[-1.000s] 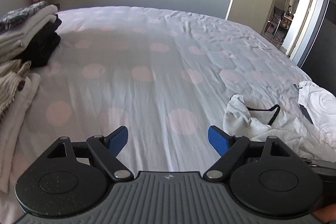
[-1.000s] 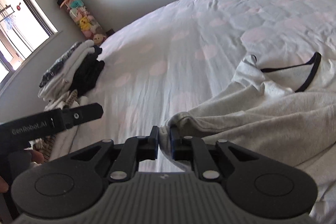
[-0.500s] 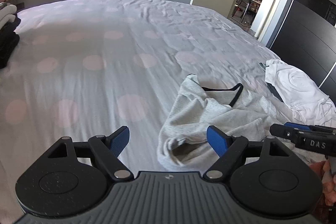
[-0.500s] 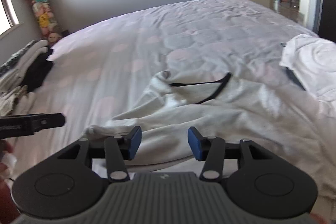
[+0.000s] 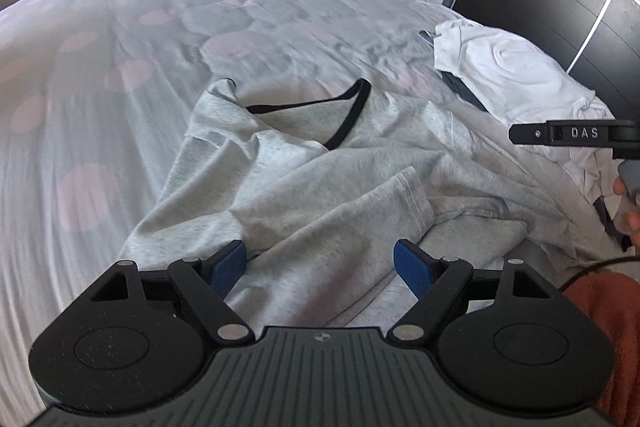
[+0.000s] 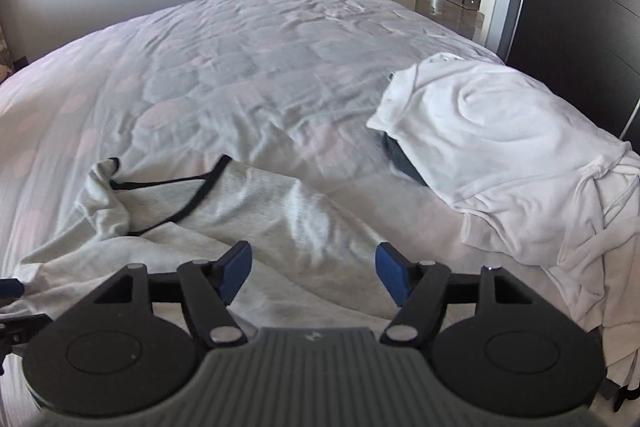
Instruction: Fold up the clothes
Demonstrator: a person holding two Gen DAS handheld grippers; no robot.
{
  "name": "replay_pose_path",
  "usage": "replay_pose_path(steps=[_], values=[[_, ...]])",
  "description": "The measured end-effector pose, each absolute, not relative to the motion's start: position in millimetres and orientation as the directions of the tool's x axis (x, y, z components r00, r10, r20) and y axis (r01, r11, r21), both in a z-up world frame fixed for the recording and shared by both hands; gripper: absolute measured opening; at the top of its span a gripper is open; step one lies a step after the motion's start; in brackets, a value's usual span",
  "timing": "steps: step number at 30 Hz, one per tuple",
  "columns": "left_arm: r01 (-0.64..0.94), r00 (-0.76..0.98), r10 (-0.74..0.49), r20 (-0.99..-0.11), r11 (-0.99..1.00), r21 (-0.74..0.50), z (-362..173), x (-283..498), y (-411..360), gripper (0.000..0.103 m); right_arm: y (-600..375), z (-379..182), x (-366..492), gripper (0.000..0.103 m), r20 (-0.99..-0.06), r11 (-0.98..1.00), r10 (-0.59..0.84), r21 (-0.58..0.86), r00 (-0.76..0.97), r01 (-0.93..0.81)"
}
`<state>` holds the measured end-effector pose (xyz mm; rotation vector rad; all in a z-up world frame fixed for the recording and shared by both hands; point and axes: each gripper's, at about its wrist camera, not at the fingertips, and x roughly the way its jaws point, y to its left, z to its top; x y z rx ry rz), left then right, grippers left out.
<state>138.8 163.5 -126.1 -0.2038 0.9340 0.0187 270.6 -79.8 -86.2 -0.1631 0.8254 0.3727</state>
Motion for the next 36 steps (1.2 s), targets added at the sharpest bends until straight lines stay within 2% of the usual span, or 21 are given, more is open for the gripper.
replay_pose_path(steps=[3, 5, 6, 8, 9, 11, 12, 13, 14, 15, 16, 19, 23, 24, 26, 27, 28, 30, 33, 35, 36], values=[[-0.089, 0.565, -0.063, -0.822, 0.987, -0.136, -141, 149, 157, 0.091, -95, -104, 291, 0.075, -0.77, 0.935, 0.222, -0.007, 0.599, -0.356], [-0.094, 0.552, -0.061, -0.832, 0.986, -0.135, -148, 152, 160, 0.057, -104, -114, 298, 0.075, -0.783, 0.939, 0.208, -0.009, 0.587, -0.344], [-0.098, 0.548, -0.064, -0.834, 0.985, -0.14, -150, 152, 163, 0.053, -109, -119, 301, 0.075, -0.788, 0.941, 0.204, -0.006, 0.58, -0.339], [-0.103, 0.553, -0.06, -0.831, 0.985, -0.14, -147, 149, 170, 0.034, -117, -128, 306, 0.075, -0.795, 0.941, 0.222, 0.024, 0.565, -0.337], [-0.105, 0.557, -0.057, -0.829, 0.985, -0.139, -145, 146, 173, 0.03, -119, -133, 308, 0.075, -0.797, 0.941, 0.235, 0.042, 0.556, -0.336], [-0.115, 0.571, -0.034, -0.82, 0.986, -0.121, -136, 139, 181, 0.015, -123, -144, 316, 0.073, -0.804, 0.94, 0.257, 0.08, 0.536, -0.331], [-0.123, 0.579, -0.011, -0.815, 0.987, -0.101, -131, 135, 185, 0.013, -124, -149, 320, 0.062, -0.81, 0.94, 0.266, 0.098, 0.523, -0.326], [-0.136, 0.587, 0.015, -0.809, 0.987, -0.08, -124, 129, 190, 0.008, -124, -151, 323, 0.041, -0.812, 0.938, 0.281, 0.119, 0.512, -0.325], [-0.153, 0.594, 0.041, -0.803, 0.986, -0.062, -118, 123, 196, 0.006, -123, -153, 325, 0.029, -0.813, 0.935, 0.295, 0.139, 0.501, -0.325], [-0.179, 0.595, 0.085, -0.799, 0.983, -0.029, -111, 118, 203, 0.005, -121, -154, 325, 0.007, -0.815, 0.932, 0.309, 0.157, 0.491, -0.326], [-0.208, 0.592, 0.137, -0.794, 0.978, 0.013, -104, 113, 211, 0.004, -119, -154, 325, 0.002, -0.815, 0.929, 0.32, 0.171, 0.484, -0.327], [-0.318, 0.566, 0.269, -0.78, 0.943, 0.094, -87, 94, 241, 0.003, -112, -139, 313, 0.0, -0.78, 0.915, 0.354, 0.177, 0.515, -0.362], [-0.375, 0.588, 0.236, -0.774, 0.927, -0.002, -68, 76, 266, 0.006, -102, -114, 295, 0.001, -0.744, 0.902, 0.371, 0.149, 0.556, -0.404], [-0.372, 0.601, 0.228, -0.766, 0.928, -0.016, -64, 73, 265, 0.012, -100, -110, 292, 0.008, -0.744, 0.895, 0.384, 0.155, 0.547, -0.418], [-0.355, 0.632, 0.222, -0.743, 0.935, -0.023, -58, 70, 257, 0.045, -97, -105, 285, 0.025, -0.745, 0.867, 0.441, 0.209, 0.5, -0.453], [-0.349, 0.645, 0.226, -0.73, 0.937, -0.018, -56, 69, 251, 0.052, -96, -103, 281, 0.05, -0.743, 0.849, 0.471, 0.237, 0.475, -0.472], [-0.34, 0.653, 0.219, -0.725, 0.94, -0.023, -54, 70, 246, 0.057, -92, -101, 276, 0.065, -0.743, 0.833, 0.491, 0.246, 0.454, -0.496], [-0.319, 0.665, 0.192, -0.721, 0.947, -0.042, -53, 71, 235, 0.057, -81, -101, 268, 0.071, -0.762, 0.805, 0.495, 0.221, 0.417, -0.551], [-0.29, 0.68, 0.162, -0.715, 0.955, -0.059, -49, 71, 222, 0.057, -64, -112, 266, 0.069, -0.82, 0.8, 0.41, 0.114, 0.399, -0.589], [-0.274, 0.689, 0.156, -0.708, 0.96, -0.055, -46, 67, 217, 0.057, -62, -121, 272, 0.035, -0.842, 0.81, 0.382, 0.107, 0.381, -0.576], [-0.275, 0.691, 0.159, -0.706, 0.96, -0.054, -45, 64, 217, 0.057, -64, -124, 275, 0.008, -0.846, 0.819, 0.385, 0.129, 0.369, -0.56]])
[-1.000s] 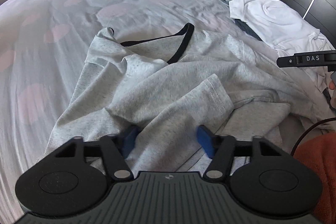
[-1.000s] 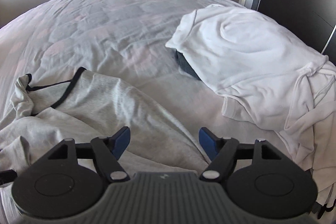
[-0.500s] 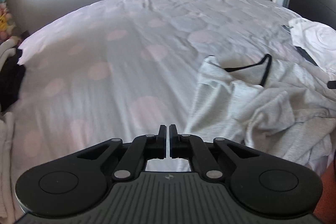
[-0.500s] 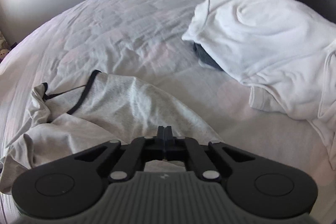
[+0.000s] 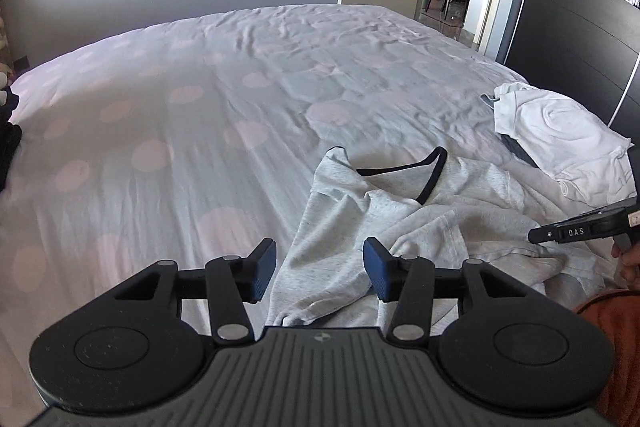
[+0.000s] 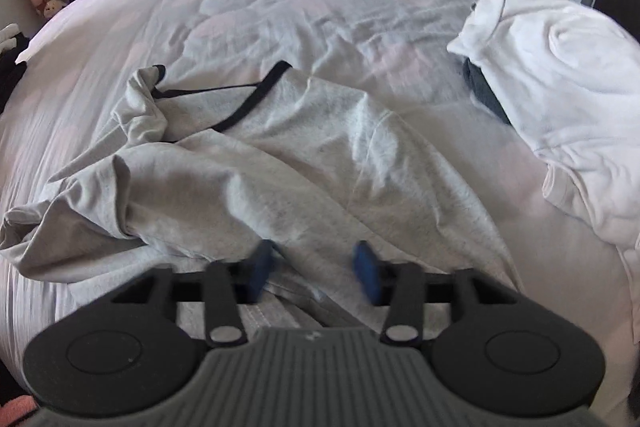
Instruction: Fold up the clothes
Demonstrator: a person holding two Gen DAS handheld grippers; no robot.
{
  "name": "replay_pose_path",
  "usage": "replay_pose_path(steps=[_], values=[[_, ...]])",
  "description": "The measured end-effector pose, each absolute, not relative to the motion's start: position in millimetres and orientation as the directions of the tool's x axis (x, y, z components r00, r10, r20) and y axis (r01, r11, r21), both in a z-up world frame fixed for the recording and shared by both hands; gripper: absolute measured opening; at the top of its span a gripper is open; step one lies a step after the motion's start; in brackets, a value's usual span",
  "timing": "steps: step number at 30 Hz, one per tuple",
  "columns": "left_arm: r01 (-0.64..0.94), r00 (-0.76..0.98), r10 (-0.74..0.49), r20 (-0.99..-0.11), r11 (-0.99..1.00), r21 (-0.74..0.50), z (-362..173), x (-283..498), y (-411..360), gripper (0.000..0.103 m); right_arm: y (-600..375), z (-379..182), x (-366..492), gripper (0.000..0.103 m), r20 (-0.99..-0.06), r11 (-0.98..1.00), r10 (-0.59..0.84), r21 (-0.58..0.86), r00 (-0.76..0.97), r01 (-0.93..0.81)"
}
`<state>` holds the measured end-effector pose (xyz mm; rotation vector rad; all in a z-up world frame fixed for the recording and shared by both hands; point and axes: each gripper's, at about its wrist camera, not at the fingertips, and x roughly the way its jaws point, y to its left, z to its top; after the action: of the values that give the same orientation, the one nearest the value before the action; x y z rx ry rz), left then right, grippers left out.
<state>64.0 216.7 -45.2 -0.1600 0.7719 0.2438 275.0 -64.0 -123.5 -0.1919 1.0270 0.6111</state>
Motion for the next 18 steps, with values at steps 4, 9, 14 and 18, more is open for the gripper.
replay_pose_path(steps=[4, 9, 14, 18], values=[[-0.307, 0.686, 0.185, -0.704, 0.95, -0.049, -41, 54, 223, 0.058, -57, -104, 262, 0.004, -0.812, 0.799, 0.436, 0.151, 0.387, -0.582], [-0.353, 0.679, 0.178, -0.712, 0.93, -0.103, -33, 45, 233, 0.058, -23, -58, 210, 0.004, -0.707, 0.653, 0.638, 0.288, 0.304, -0.7], [-0.365, 0.689, 0.167, -0.705, 0.921, -0.139, -23, 34, 239, 0.059, 25, -37, 145, 0.004, -0.63, 0.477, 0.759, 0.368, 0.163, -0.798], [-0.341, 0.68, 0.146, -0.718, 0.93, -0.134, -23, 29, 239, 0.059, 57, -47, 97, 0.004, -0.608, 0.354, 0.794, 0.437, 0.019, -0.827]])
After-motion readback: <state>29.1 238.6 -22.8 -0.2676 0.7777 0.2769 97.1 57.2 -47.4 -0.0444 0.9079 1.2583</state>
